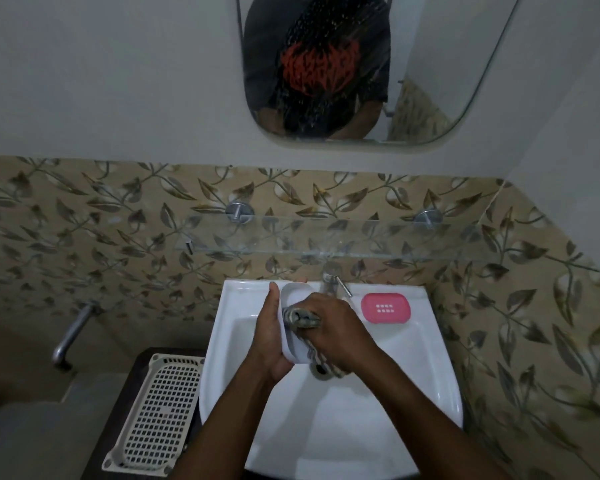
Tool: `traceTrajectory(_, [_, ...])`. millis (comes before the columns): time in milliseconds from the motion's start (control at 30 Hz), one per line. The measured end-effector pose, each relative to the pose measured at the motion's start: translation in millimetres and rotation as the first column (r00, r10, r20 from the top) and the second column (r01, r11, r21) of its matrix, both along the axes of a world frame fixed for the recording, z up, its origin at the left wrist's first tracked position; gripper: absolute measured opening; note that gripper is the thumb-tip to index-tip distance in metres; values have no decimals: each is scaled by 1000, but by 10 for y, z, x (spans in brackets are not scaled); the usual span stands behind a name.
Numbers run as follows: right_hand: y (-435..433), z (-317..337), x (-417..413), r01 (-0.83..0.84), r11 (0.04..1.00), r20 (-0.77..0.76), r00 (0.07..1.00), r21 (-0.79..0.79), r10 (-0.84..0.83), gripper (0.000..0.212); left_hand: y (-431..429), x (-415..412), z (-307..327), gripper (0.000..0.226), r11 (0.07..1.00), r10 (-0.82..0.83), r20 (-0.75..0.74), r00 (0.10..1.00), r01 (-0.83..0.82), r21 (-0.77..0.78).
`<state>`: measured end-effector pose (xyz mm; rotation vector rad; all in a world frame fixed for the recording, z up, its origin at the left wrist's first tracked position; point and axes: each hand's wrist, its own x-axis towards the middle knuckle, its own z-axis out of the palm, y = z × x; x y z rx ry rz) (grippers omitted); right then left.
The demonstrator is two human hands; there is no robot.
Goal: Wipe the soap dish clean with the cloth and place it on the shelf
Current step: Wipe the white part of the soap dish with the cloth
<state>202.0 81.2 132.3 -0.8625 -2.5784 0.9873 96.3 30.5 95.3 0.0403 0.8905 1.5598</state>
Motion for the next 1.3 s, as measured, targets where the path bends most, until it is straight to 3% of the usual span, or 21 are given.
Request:
traceTrajectory(67, [-19, 18, 61, -81, 992, 200, 978, 95, 60, 18, -9, -49, -11, 83, 1000, -19, -24, 1000, 19, 0])
traceTrajectory(133, [-55, -20, 109, -69, 969, 270, 963, 236, 2, 21, -16, -54, -14, 72, 1000, 13, -9, 1000, -13, -13])
traceTrajectory(167, [-65, -47, 118, -19, 962, 261, 964, 274, -56, 20, -5, -50, -38, 62, 1000, 15, -23, 1000, -15, 7])
traceTrajectory(233, [-61, -101, 102, 121, 935, 195, 961, 335, -194, 20, 0, -8, -28, 68, 1000, -29, -69, 997, 29, -6])
traceTrajectory(333, [-25, -119, 20, 321, 869, 23, 934, 378, -356, 18, 28, 52, -94, 70, 993, -116, -2, 993, 115, -36])
traceTrajectory(400, [10, -124, -25, 408, 867, -97, 913, 287, -397, 11, 49, 54, -147, 70, 990, -138, 37, 990, 139, -39])
traceTrajectory(533, [48, -177, -61, 323, 944, -149, 939, 66, -311, 8, 54, 29, -150, 70, 988, -151, 69, 986, 150, 23])
traceTrajectory(633, [92, -115, 0, 131, 987, -15, 991, -96, -133, 14, 75, -68, -138, 67, 990, -144, 69, 987, 144, 14])
traceTrajectory(733, [29, -82, 63, -19, 992, 73, 997, -125, 29, 16, 128, -202, -117, 64, 993, -119, 30, 992, 120, -15])
traceTrajectory(800, [-18, -83, 92, -89, 996, 131, 987, -30, 92, 15, 151, -226, -126, 66, 989, -139, -50, 989, 136, -63])
traceTrajectory(867, [-18, -69, 118, -181, 965, 251, 959, 188, 131, 26, 152, -199, -163, 65, 983, -154, -73, 985, 145, -116])
traceTrajectory(967, [-42, 31, 140, -363, 771, 396, 905, 523, 158, 26, 166, -159, -160, 62, 972, -185, -104, 977, 167, -165])
traceTrajectory(1033, [-42, 63, 137, -453, 656, 500, 856, 603, 132, 28, 183, -158, -81, 60, 967, -207, -134, 969, 182, -176])
traceTrajectory(1133, [188, 19, 106, -365, 585, 420, 906, 725, 45, 31, 196, -124, -46, 57, 961, -251, -109, 962, 234, -144])
traceTrajectory(1300, [382, -89, 109, -226, 446, 236, 971, 866, 36, 16, 175, -40, -141, 58, 957, -279, -96, 955, 268, -116])
